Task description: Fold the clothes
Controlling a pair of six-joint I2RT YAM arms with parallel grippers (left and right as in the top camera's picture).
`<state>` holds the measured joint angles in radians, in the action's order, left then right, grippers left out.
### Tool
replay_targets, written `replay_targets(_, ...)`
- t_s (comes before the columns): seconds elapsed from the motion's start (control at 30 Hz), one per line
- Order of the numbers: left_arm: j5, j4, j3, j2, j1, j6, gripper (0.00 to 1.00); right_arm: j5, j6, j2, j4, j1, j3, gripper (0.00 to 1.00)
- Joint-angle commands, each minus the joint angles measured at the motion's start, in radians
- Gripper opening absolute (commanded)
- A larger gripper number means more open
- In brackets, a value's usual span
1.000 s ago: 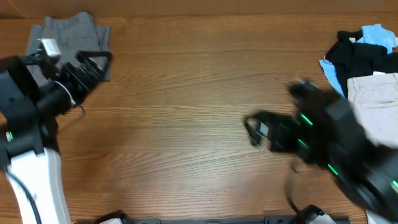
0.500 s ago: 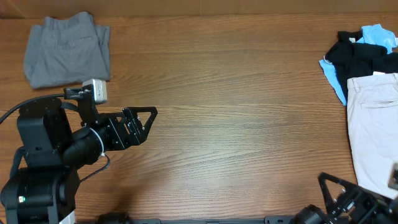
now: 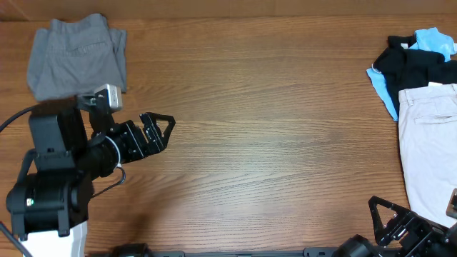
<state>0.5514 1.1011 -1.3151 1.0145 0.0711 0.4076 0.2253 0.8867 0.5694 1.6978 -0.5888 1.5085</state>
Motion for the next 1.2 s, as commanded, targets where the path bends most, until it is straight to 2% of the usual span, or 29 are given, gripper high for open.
replay_targets(0.0,-0.013,0.002,-0.002,0.026,-0.006,-0.027,1.00,0.018,0.004,0.005,-0.004,0.001,-0.003,1.00)
replay_targets(0.83,-0.013,0.001,-0.002,0.270,-0.006,-0.028,1.00,0.018,0.004,0.003,-0.004,0.011,-0.003,1.00)
replay_targets(1.0,-0.209,0.001,-0.002,0.323,-0.006,-0.029,1.00,0.018,0.004,0.003,-0.004,0.144,-0.003,1.00)
replay_targets(1.17,-0.219,-0.002,-0.002,0.370,-0.006,-0.026,1.00,0.018,0.004,-0.023,-0.005,0.311,-0.003,1.00)
